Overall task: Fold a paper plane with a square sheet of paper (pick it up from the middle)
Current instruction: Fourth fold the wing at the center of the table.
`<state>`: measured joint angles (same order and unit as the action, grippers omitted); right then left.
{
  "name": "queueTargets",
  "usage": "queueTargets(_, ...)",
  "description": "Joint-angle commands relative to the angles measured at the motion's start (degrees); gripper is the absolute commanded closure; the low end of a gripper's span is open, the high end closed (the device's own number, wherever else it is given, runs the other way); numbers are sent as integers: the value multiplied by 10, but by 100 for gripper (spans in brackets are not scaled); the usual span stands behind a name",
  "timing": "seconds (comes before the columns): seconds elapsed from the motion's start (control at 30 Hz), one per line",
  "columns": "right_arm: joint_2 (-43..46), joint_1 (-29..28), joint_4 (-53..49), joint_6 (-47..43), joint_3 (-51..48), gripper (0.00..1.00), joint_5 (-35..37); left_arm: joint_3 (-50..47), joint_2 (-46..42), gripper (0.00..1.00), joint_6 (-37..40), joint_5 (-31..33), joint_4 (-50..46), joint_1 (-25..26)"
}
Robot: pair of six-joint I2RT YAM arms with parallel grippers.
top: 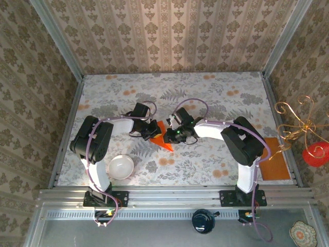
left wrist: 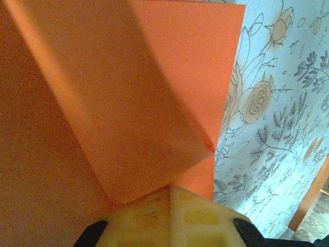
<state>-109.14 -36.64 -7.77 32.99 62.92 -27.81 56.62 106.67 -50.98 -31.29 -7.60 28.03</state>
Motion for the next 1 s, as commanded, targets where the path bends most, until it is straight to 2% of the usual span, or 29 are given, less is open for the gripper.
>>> queueTargets(0.0, -16, -3, -30, -12, 10, 84, 0, 5, 20, 92, 4, 5, -33, -2)
queueTargets(0.47, -25, -3, -57, -28, 2, 84, -6, 9, 33, 93, 0, 16, -56, -3)
queueTargets(0.97, 13, -3, -94, -61, -42, 85, -27, 15, 56, 93, -4, 30, -101, -8)
